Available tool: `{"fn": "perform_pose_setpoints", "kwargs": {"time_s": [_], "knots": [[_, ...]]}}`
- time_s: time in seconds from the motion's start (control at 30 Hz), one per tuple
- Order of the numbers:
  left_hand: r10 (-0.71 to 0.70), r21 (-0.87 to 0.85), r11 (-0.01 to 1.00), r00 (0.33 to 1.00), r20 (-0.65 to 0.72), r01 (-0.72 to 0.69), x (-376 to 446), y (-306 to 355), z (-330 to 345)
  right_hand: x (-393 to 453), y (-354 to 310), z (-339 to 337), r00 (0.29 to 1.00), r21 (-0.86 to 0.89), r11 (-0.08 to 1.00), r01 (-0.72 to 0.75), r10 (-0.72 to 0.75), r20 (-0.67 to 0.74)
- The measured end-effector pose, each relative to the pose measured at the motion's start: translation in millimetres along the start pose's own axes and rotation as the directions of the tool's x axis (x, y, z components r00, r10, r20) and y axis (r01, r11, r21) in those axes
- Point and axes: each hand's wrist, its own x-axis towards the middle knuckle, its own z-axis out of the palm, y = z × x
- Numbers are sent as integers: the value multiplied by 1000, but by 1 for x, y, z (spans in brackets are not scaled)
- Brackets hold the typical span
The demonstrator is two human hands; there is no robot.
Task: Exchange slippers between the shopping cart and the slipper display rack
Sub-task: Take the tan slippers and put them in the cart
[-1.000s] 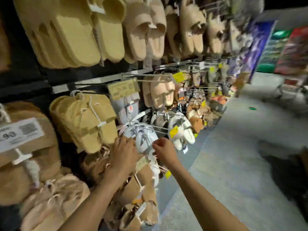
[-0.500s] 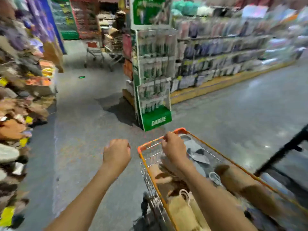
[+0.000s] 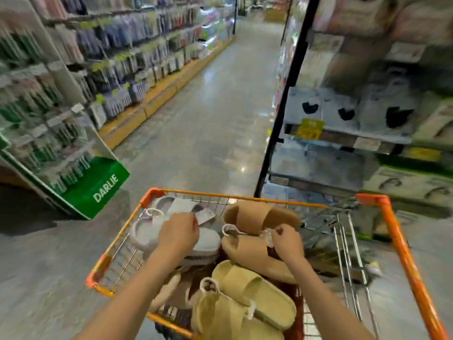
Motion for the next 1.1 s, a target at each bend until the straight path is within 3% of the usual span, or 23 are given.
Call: {"fn": "perform_pose_setpoints", "kwargs": {"time_s": [0.13, 0.27, 0.4, 0.57, 0.67, 0.8, 0.93, 1.1], "knots": [[71, 31, 997, 987, 142, -76, 22, 21, 25, 3, 36, 13, 977, 66, 975, -212, 209, 49], [124, 57, 989, 967, 223, -140, 47, 40, 47, 30, 59, 26, 946, 72, 949, -308, 297, 129], [99, 82, 989, 955, 278, -126, 75, 48, 64, 61, 50, 30, 919, 107, 937, -334, 298, 260], [49, 45, 996, 928, 369, -71, 109, 47, 91, 98, 44, 51, 869, 152, 945, -289, 193, 455], [49, 6, 998, 908, 417, -57, 117, 50, 104, 126, 72, 84, 817, 165, 913, -374, 240, 525], [27, -14, 1000, 892, 451, -23, 123, 56, 117, 116, 41, 80, 804, 161, 886, -434, 301, 513], [-64, 11, 998, 871, 488, 67, 125, 64, 125, 117, 32, 95, 873, 89, 918, -387, 334, 357], [-80, -100, 982, 834, 545, 160, 129, 72, 137, 118, 35, 94, 880, 220, 892, -394, 298, 370]]}}
